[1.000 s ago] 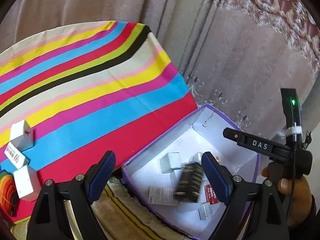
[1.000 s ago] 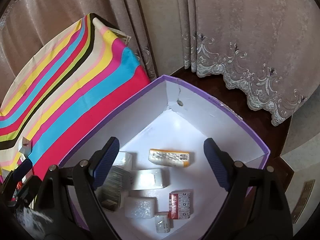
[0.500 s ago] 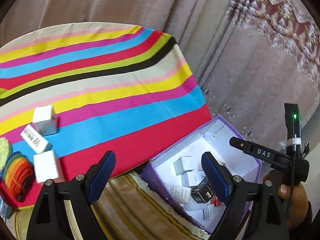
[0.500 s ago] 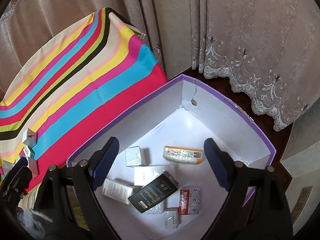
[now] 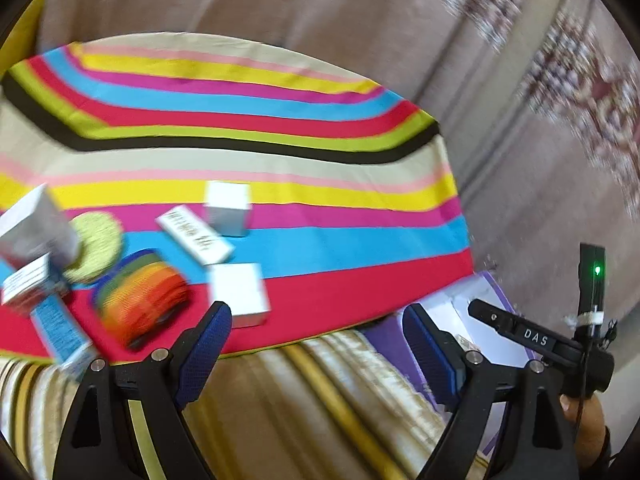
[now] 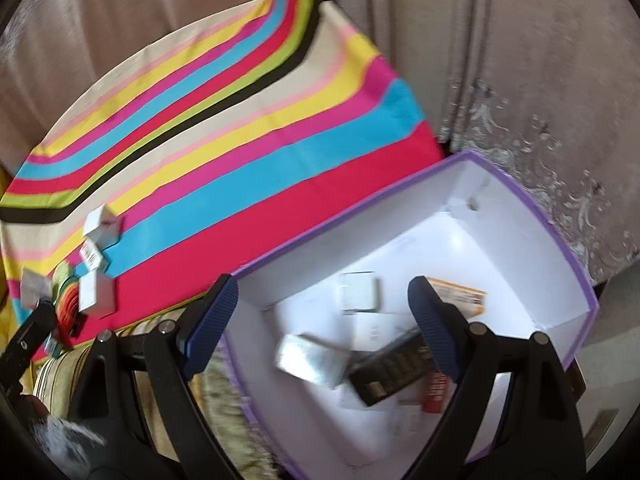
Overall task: Organize objects
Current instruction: 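Move both grippers back over the table, then grasp the white medicine box with printed text with the left gripper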
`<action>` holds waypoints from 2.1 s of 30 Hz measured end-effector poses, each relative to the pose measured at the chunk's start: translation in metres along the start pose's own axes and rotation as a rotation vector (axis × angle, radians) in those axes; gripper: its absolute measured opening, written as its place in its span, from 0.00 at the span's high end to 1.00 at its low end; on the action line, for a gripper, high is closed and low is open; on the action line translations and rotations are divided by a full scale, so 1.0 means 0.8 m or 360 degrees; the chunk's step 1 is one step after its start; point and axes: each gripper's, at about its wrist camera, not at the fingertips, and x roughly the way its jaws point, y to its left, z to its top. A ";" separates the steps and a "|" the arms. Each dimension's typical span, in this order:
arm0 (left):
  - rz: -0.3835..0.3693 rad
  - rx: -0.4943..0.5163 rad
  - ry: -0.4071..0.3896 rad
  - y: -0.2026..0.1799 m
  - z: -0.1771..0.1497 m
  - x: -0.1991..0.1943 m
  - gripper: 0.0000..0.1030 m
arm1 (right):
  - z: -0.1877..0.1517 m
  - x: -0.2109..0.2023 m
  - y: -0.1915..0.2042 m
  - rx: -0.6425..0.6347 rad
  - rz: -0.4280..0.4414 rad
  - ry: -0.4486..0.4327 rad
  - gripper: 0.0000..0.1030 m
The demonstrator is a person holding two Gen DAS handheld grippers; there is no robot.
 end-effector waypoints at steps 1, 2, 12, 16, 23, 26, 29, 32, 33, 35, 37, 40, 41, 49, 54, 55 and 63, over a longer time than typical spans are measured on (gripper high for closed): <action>0.0013 -0.0027 -0.0010 0.010 -0.001 -0.007 0.14 | -0.001 0.001 0.007 -0.0017 0.0012 0.0004 0.14; 0.0026 -0.0050 -0.0020 0.019 -0.002 -0.012 0.14 | -0.003 0.002 0.017 -0.0039 0.0025 0.0010 0.14; 0.0176 -0.0257 -0.0109 0.101 -0.014 -0.065 0.14 | -0.014 0.008 0.093 -0.0208 0.0130 0.0053 0.14; 0.0236 -0.0342 -0.0139 0.133 -0.016 -0.079 0.14 | -0.017 0.012 0.118 -0.0267 0.0163 0.0074 0.14; 0.0339 -0.0475 -0.0183 0.188 -0.009 -0.090 0.14 | -0.025 0.017 0.161 -0.0377 0.0221 0.0107 0.14; 0.0379 -0.0533 -0.0157 0.210 -0.004 -0.084 0.14 | -0.028 0.019 0.177 -0.0409 0.0243 0.0116 0.14; 0.0406 -0.0558 -0.0080 0.225 0.004 -0.065 0.14 | -0.030 0.019 0.189 -0.0434 0.0265 0.0122 0.14; 0.0448 -0.0583 -0.0015 0.237 0.010 -0.049 0.14 | -0.033 0.019 0.203 -0.0469 0.0292 0.0132 0.14; 0.0465 -0.0584 -0.0007 0.240 0.013 -0.045 0.13 | -0.033 0.019 0.206 -0.0478 0.0299 0.0132 0.14; 0.0483 -0.0570 0.0021 0.242 0.018 -0.038 0.12 | -0.034 0.017 0.213 -0.0494 0.0314 0.0129 0.14; 0.0503 -0.0564 0.0060 0.244 0.022 -0.028 0.12 | -0.035 0.016 0.219 -0.0513 0.0333 0.0121 0.14; 0.0519 -0.0573 0.0087 0.247 0.022 -0.020 0.12 | -0.034 0.017 0.228 -0.0542 0.0356 0.0118 0.14; 0.0518 -0.0579 0.0088 0.249 0.023 -0.019 0.12 | -0.034 0.016 0.231 -0.0546 0.0361 0.0117 0.13; 0.0512 -0.0650 0.0130 0.269 0.023 -0.003 0.14 | -0.031 0.007 0.258 -0.0597 0.0410 0.0075 0.10; 0.0467 -0.0662 0.0130 0.272 0.019 -0.005 0.24 | -0.032 0.001 0.281 -0.0636 0.0446 0.0056 0.09; 0.0453 -0.0671 0.0122 0.273 0.018 -0.007 0.24 | -0.033 -0.001 0.287 -0.0646 0.0456 0.0049 0.08; 0.0475 -0.0740 -0.0025 0.282 -0.005 -0.058 0.24 | -0.045 -0.012 0.345 -0.0747 0.0512 -0.0003 0.04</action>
